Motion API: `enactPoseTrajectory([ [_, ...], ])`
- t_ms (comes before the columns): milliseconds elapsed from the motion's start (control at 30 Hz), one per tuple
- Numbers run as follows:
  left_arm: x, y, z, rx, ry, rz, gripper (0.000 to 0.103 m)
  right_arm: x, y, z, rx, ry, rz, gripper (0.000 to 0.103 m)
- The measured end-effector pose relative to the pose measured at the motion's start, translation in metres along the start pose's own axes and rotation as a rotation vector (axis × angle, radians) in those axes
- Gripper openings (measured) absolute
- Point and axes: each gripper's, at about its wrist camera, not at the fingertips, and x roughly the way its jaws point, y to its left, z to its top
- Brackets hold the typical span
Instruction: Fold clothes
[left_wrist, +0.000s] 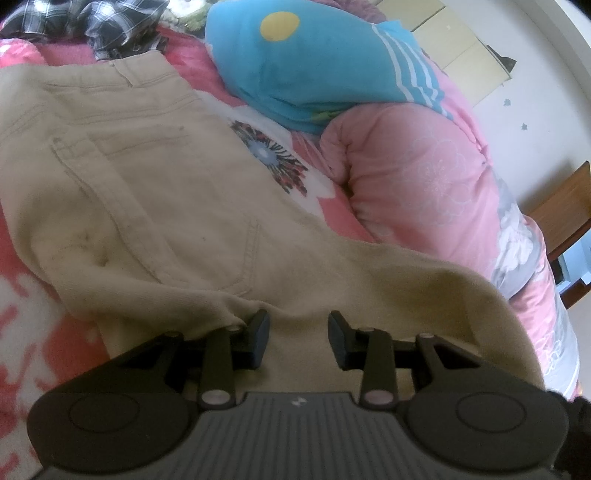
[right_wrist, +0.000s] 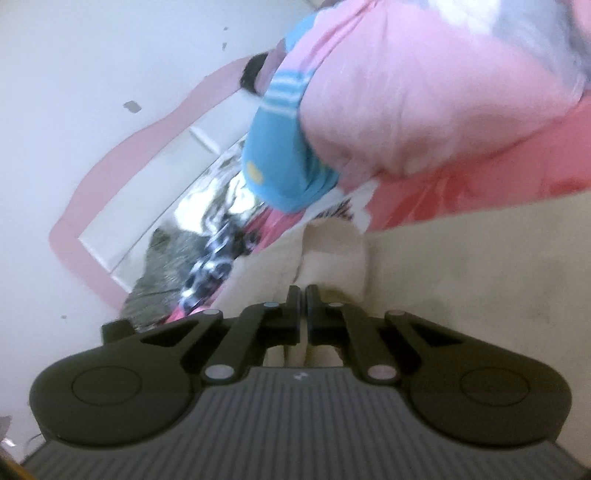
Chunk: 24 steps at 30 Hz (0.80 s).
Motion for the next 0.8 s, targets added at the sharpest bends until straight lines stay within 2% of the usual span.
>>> enactPoseTrajectory([
  [100, 0.000, 0.000, 0.000, -0.001, 0.001, -0.003, 0.036, 0.002, -0.001, 0.015, -0.087, 0.005, -0.095, 0.002],
  [333, 0.001, 0.002, 0.001, -0.004, 0.003, -0.004, 0.036, 0.026, -0.011, 0.049, -0.334, 0.080, -0.364, 0.000],
  [433, 0.002, 0.002, 0.001, -0.004, 0.003, -0.003, 0.036, 0.030, -0.024, 0.057, -0.370, 0.100, -0.454, 0.000],
  [500, 0.002, 0.002, 0.001, -0.002, 0.002, -0.003, 0.036, 0.032, -0.036, 0.058, -0.346, 0.116, -0.498, 0.000],
  [600, 0.002, 0.002, 0.000, -0.001, 0.001, -0.002, 0.036, 0.012, -0.047, 0.049, -0.219, 0.099, -0.459, 0.003],
  [700, 0.003, 0.002, 0.000, 0.002, 0.000, 0.001, 0.036, -0.020, -0.040, 0.031, -0.126, 0.077, -0.374, 0.005],
  [733, 0.003, 0.002, 0.000, 0.002, -0.001, 0.002, 0.036, -0.031, -0.034, 0.023, -0.108, 0.076, -0.349, 0.013],
  [767, 0.003, 0.002, 0.000, 0.003, -0.002, 0.002, 0.036, -0.043, -0.028, 0.014, -0.099, 0.078, -0.332, 0.030],
  [800, 0.003, 0.001, 0.000, 0.004, -0.002, 0.003, 0.036, -0.057, -0.022, 0.004, -0.095, 0.080, -0.326, 0.038],
])
